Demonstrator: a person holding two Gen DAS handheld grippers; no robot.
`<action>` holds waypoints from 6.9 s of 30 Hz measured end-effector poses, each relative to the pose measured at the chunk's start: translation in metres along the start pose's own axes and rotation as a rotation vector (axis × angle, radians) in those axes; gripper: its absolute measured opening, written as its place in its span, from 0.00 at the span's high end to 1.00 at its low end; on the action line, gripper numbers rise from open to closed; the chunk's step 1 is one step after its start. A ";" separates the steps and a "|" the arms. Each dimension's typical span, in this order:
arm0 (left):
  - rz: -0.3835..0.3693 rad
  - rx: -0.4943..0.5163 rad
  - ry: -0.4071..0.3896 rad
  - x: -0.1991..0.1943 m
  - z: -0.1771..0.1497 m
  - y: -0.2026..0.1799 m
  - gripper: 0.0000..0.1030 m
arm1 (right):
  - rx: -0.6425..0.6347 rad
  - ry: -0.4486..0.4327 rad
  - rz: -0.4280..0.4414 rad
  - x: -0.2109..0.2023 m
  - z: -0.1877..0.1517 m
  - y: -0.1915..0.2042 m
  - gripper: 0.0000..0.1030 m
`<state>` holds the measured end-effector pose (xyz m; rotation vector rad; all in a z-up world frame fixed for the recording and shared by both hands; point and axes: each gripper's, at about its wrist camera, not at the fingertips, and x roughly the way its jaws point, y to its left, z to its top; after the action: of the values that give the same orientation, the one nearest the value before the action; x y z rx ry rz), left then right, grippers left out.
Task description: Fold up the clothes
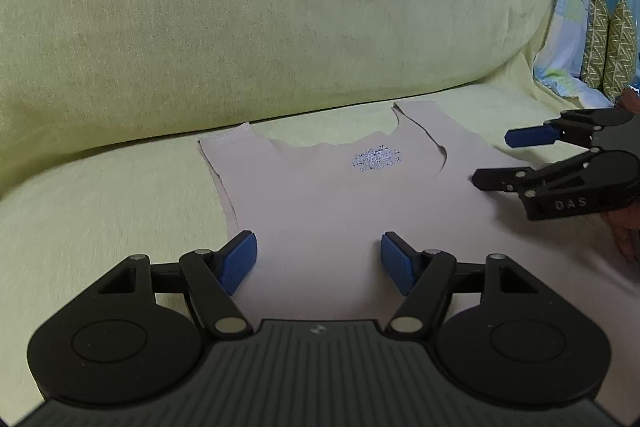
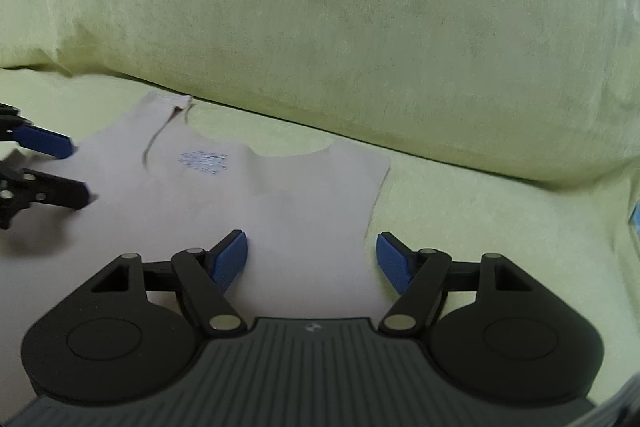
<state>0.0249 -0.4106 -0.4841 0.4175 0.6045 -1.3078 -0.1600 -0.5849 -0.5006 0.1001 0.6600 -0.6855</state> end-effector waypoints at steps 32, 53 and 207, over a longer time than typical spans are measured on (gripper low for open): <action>0.142 0.192 0.109 -0.061 -0.026 -0.057 0.03 | 0.154 -0.092 0.016 -0.171 -0.106 0.046 0.20; 0.131 0.185 0.099 -0.136 -0.051 -0.087 0.03 | 0.271 -0.070 -0.027 -0.270 -0.183 0.028 0.17; 0.161 -0.227 0.059 -0.320 -0.177 -0.175 0.01 | 0.199 0.077 0.021 -0.408 -0.192 0.080 0.02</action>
<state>-0.2225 -0.0972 -0.4126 0.3114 0.7454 -1.0632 -0.4501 -0.2396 -0.4194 0.3178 0.6619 -0.7290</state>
